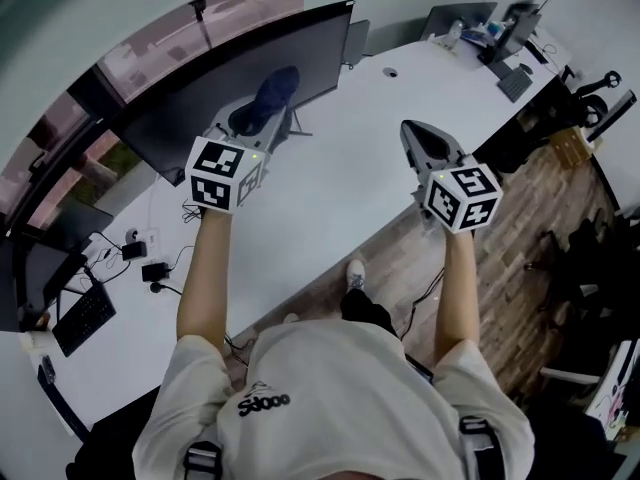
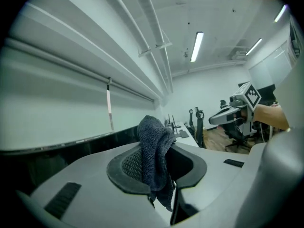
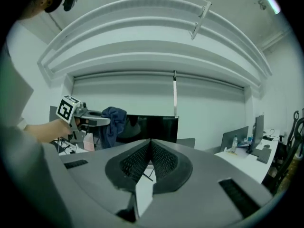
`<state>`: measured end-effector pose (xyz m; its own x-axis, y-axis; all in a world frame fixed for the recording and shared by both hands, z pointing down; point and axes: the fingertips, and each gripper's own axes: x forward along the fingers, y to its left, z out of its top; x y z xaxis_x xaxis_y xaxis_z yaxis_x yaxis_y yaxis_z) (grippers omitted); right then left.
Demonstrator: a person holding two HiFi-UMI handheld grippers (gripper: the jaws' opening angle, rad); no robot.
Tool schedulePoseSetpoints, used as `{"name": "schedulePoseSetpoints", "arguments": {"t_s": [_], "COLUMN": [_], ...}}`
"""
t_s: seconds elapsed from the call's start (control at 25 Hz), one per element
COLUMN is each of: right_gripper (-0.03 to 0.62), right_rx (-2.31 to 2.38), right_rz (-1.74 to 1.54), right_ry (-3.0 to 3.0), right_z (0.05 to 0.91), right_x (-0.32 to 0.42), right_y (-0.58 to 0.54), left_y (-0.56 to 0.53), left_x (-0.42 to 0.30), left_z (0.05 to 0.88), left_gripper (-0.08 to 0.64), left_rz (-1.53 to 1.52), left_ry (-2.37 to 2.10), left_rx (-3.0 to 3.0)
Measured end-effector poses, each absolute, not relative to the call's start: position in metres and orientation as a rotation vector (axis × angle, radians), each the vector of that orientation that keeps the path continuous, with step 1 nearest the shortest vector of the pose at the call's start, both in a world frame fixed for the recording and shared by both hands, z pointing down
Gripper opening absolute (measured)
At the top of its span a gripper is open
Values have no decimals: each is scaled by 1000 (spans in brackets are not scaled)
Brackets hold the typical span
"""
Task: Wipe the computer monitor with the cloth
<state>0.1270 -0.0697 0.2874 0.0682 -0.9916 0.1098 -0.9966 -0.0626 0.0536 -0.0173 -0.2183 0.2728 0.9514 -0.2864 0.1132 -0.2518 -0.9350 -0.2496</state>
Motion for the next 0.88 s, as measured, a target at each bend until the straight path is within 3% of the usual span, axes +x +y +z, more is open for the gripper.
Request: {"name": "schedulePoseSetpoints", "arguments": {"t_s": [0.44, 0.88], "right_gripper": [6, 6], "right_rx": [1885, 1822], "right_rz": [152, 148], "right_ry": [-2253, -2364], "right_z": [311, 316], "right_x": [259, 325], "right_y": [-131, -186], "left_y": [-292, -353], "left_x": [162, 271], "left_z": [204, 191], "left_gripper": [97, 97], "left_rz": [-260, -479], "left_ry": [525, 625], "left_rx": [-2654, -2430]}}
